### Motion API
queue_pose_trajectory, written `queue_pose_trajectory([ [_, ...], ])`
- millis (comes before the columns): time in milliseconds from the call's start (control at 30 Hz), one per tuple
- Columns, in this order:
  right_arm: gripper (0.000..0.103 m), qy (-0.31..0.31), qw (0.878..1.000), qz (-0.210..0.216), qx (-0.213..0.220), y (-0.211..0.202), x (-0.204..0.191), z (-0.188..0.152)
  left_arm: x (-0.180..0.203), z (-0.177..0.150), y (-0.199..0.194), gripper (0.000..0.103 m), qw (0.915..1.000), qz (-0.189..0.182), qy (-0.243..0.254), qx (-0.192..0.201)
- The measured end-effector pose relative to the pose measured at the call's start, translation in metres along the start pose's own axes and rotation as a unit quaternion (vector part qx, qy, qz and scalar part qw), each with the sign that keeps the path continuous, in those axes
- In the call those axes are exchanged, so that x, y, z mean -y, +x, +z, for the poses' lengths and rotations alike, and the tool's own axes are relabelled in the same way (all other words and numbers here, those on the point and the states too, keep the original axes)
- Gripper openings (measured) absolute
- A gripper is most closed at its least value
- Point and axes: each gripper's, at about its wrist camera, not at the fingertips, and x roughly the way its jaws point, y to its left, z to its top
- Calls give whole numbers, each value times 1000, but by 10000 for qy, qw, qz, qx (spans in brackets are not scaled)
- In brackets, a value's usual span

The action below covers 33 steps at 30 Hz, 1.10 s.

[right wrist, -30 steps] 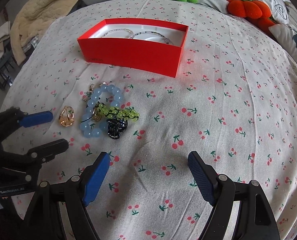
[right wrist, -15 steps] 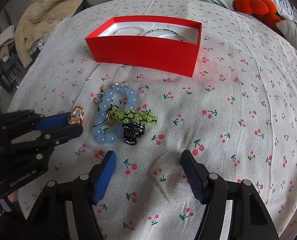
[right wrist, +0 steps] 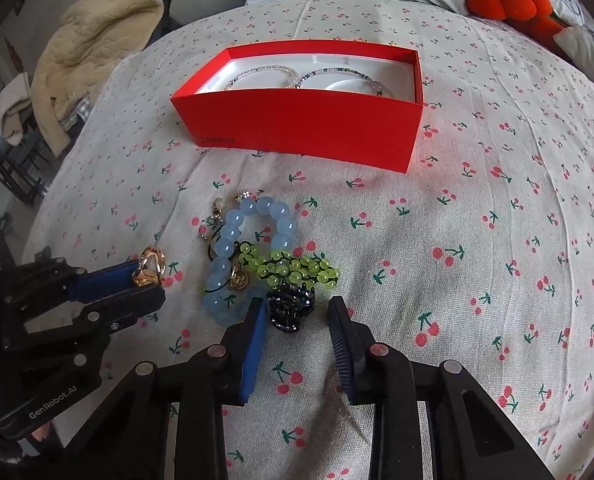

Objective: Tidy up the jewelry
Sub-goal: 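Lift the gold rings with the left tool while the right tool grasps the black hair clip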

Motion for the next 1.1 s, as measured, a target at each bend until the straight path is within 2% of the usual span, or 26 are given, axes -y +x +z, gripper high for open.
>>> queue_pose_trajectory([
  [333,23,-89,9999,33,33,-11,7,-7,0,1,-1,24,10000,50,-56,-33],
  [633,23,126,9999,66,-48,-25,20,-8,-2,5,-7,24,9998,0,-179,-33],
  [900,23,365,9991,169,139,-40,28,4,-7,16,-17,24,9991,-31,-418,78],
  [1100,23,446,9984,176,285,-48,29,22,-12,36,-27,24,9982,-48,-547,258],
])
